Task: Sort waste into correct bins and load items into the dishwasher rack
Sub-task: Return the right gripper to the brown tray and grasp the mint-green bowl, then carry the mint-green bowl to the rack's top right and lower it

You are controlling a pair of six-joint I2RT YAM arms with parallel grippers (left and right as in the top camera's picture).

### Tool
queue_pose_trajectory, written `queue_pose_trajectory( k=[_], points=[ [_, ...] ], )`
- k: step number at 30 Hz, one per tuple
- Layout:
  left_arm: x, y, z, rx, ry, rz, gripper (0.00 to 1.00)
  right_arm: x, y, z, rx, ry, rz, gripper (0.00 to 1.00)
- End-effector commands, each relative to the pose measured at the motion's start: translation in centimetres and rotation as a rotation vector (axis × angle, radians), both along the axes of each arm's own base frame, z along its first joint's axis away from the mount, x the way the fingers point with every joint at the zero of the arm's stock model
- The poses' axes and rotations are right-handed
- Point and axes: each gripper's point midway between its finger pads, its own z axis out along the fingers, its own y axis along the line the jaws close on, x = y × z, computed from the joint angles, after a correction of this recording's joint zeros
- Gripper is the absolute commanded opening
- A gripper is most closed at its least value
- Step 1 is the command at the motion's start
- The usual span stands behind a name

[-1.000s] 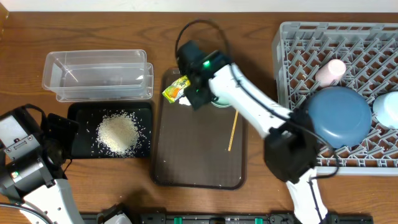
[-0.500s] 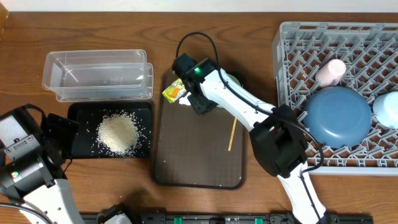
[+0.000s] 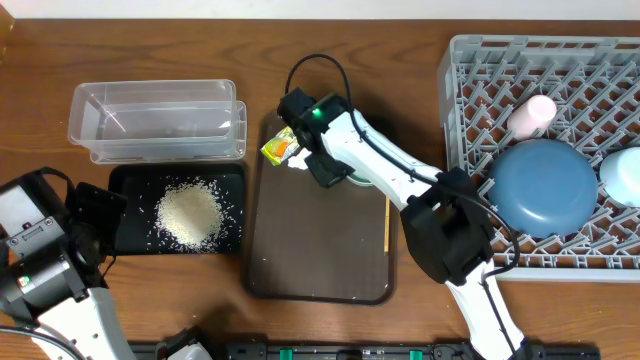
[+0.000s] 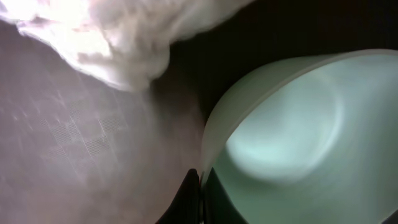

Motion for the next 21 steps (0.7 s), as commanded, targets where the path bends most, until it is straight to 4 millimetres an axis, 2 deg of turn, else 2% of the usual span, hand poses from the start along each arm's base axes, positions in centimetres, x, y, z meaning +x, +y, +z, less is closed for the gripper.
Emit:
queue_pose_trajectory(
  k=[1, 3, 6, 10, 12, 15, 18, 19, 21],
  points=[
    [0.0, 0.3, 0.7, 0.013, -0.014, 0.01, 0.95, 1.9, 0.0, 4.4, 0.055, -0.084, -0.04, 0.01],
    [0.0, 0.3, 0.7, 0.013, -0.014, 0.01, 0.95, 2.7, -0.2, 7.6, 0.098, -0.132, -0.055, 0.01],
    [0.0, 0.3, 0.7, 0.013, -0.014, 0.01, 0.95, 4.2, -1.2, 13.5, 0.186, -0.233, -0.094, 0.01],
    [0.0, 0.3, 0.7, 0.013, -0.014, 0.01, 0.95, 5.9, -4.1, 21.8, 0.37, -0.358, -0.121, 0.01],
    [0.0, 0.3, 0.7, 0.013, -0.014, 0.01, 0.95, 7.1, -7.2, 25.6, 0.458, -0.434, -0.156, 0.01],
    [0.0, 0.3, 0.7, 0.013, -0.014, 0.01, 0.95, 8.7, -12.2, 29.0, 0.581, -0.499, -0.2, 0.01],
    [0.0, 0.3, 0.7, 0.013, -0.014, 0.01, 0.95, 10.0, -17.6, 30.8, 0.724, -0.522, -0.222, 0.01],
    [0.0, 0.3, 0.7, 0.013, -0.014, 0.01, 0.95, 10.7, -20.3, 31.1, 0.781, -0.533, -0.262, 0.01],
    [0.0, 0.3, 0.7, 0.013, -0.014, 0.009, 0.95, 11.5, -24.5, 31.3, 0.886, -0.544, -0.318, 0.01]
  ],
)
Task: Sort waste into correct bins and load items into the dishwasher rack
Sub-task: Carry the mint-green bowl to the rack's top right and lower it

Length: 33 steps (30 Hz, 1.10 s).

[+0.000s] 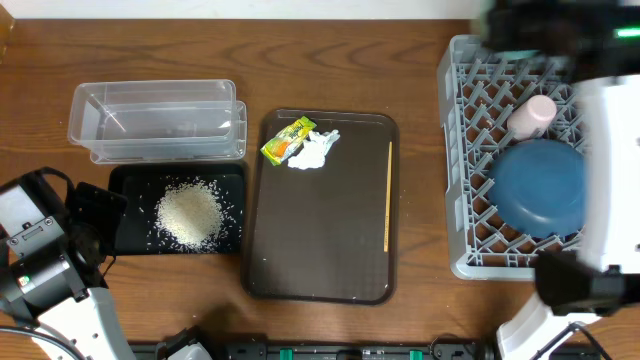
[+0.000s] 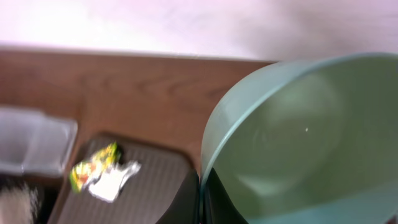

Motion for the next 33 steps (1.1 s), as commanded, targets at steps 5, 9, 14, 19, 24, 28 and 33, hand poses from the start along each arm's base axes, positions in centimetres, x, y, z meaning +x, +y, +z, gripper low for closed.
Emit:
queue_pose_trajectory(
  k=[5, 9, 14, 19, 24, 28, 33],
  points=[
    [0.0, 0.3, 0.7, 0.013, -0.014, 0.009, 0.95, 1.9, -10.9, -2.0, 0.439, -0.074, 0.128, 0.01],
    [0.0, 0.3, 0.7, 0.013, -0.014, 0.01, 0.95, 2.2, -15.9, -3.9, 0.664, -0.137, 0.193, 0.01],
    [0.0, 0.3, 0.7, 0.013, -0.014, 0.009, 0.95, 2.0, -20.9, -6.8, 0.847, -0.204, 0.245, 0.01],
    [0.0, 0.3, 0.7, 0.013, -0.014, 0.01, 0.95, 1.9, -24.5, -11.1, 0.934, -0.172, 0.172, 0.01],
    [0.0, 0.3, 0.7, 0.013, -0.014, 0.01, 0.95, 2.3, -25.2, -13.9, 0.991, -0.125, 0.133, 0.01],
    [0.0, 0.3, 0.7, 0.013, -0.014, 0.01, 0.95, 2.6, -24.7, -14.3, 0.995, -0.116, 0.143, 0.01],
    [0.0, 0.3, 0.7, 0.012, -0.013, 0.01, 0.95, 3.4, -22.9, -14.3, 0.957, -0.135, 0.201, 0.01]
  ],
)
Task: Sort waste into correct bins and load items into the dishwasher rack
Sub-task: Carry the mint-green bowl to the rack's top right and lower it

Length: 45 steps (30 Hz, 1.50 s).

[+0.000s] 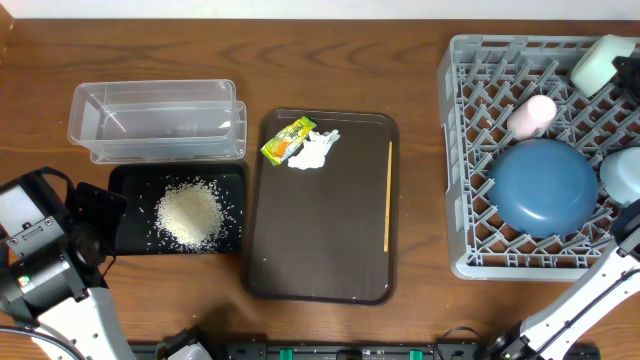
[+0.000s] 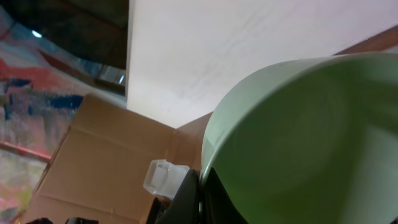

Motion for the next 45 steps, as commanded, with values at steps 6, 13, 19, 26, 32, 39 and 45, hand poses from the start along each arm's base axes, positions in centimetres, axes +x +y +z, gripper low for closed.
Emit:
queue_pose_trajectory(
  k=[6, 13, 19, 26, 32, 39, 45],
  points=[
    [0.0, 0.3, 0.7, 0.012, -0.013, 0.01, 0.95, 1.6, 4.5, 0.3, -0.054, -0.095, 0.101, 0.01],
    [0.0, 0.3, 0.7, 0.012, -0.013, 0.01, 0.95, 2.7, 4.0, -2.5, -0.141, 0.059, 0.032, 0.01],
    [0.0, 0.3, 0.7, 0.013, -0.014, 0.009, 0.95, 2.0, 2.2, -2.5, -0.136, 0.065, -0.003, 0.01],
    [0.0, 0.3, 0.7, 0.013, -0.014, 0.01, 0.95, 1.4, 0.9, -2.8, -0.133, 0.09, -0.032, 0.01],
    [0.0, 0.3, 0.7, 0.012, -0.014, 0.009, 0.95, 0.9, 0.0, -4.4, -0.157, 0.192, -0.077, 0.01],
    [0.0, 0.3, 0.7, 0.013, -0.014, 0.009, 0.95, -0.6, -1.9, -5.5, -0.189, 0.301, -0.139, 0.04],
    [0.0, 0.3, 0.7, 0.013, -0.014, 0.01, 0.95, -3.1, -5.8, -5.9, -0.297, 0.522, -0.321, 0.06]
  ],
)
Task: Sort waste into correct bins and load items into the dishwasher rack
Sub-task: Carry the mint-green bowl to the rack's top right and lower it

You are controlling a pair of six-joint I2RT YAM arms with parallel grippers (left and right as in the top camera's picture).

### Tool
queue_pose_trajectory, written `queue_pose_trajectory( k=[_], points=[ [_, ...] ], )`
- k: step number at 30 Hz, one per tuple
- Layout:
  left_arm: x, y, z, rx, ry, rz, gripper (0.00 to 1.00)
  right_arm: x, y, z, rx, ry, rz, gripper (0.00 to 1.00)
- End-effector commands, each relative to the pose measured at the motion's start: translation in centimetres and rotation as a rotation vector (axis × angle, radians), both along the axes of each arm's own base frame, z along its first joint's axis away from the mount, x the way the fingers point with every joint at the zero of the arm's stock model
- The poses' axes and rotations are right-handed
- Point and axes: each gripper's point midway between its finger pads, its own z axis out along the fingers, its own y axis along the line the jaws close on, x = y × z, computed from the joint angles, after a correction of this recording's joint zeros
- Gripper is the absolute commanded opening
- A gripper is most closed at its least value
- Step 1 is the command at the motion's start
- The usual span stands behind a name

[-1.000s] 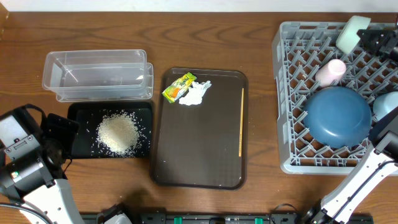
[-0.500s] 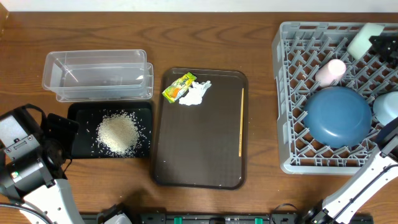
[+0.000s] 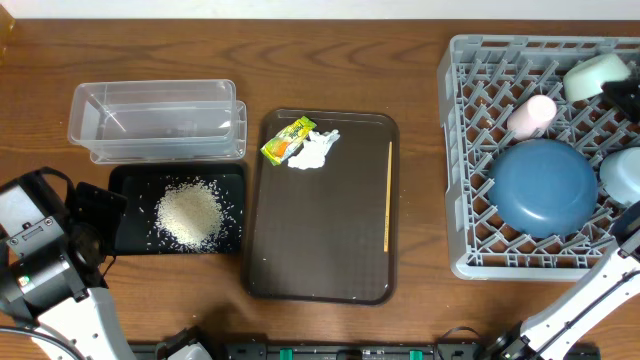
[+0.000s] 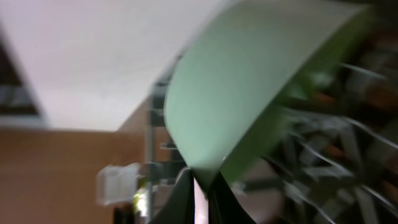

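Observation:
A pale green bowl (image 3: 596, 75) tilts over the far right corner of the grey dishwasher rack (image 3: 470, 150). My right gripper (image 3: 622, 93) is shut on its rim. The blurred right wrist view shows the bowl (image 4: 249, 81) rim pinched between the two dark fingers of the gripper (image 4: 200, 182), with rack tines behind. On the brown tray (image 3: 320, 260) lie a yellow-green wrapper (image 3: 285, 139), a crumpled white tissue (image 3: 314, 151) and a wooden chopstick (image 3: 387, 210). My left arm (image 3: 45, 260) stays at the lower left; its jaws do not show clearly.
The rack also holds a big blue bowl (image 3: 545, 187), a pink cup (image 3: 531, 116) and a pale cup (image 3: 624, 175). Two clear plastic bins (image 3: 155, 120) stand at the back left. A black tray with rice (image 3: 190, 215) lies in front of them.
The green bowl has come slightly down and left into the rack's far right corner, tilted further. The wrist camera showed wall and a cardboard box; now it shows rack tines.
My right gripper first gripped the green bowl's rim on the brown tray beside the tissue. Then the arm was high over the rack with the bowl off the tray. Later the bowl hung above the rack's far right corner, and now it sits lower among the tines.

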Motion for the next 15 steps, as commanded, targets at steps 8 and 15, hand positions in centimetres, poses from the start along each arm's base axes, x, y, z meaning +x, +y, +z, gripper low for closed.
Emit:
queue_pose_trajectory(
  k=[8, 15],
  points=[
    [0.0, 0.3, 0.7, 0.013, -0.014, 0.01, 0.95, -4.8, -7.0, 5.7, -0.24, 0.235, -0.386, 0.2],
    [0.0, 0.3, 0.7, 0.012, -0.014, 0.009, 0.95, -4.3, -5.6, 10.6, -0.353, 0.157, -0.411, 0.17]
  ],
)
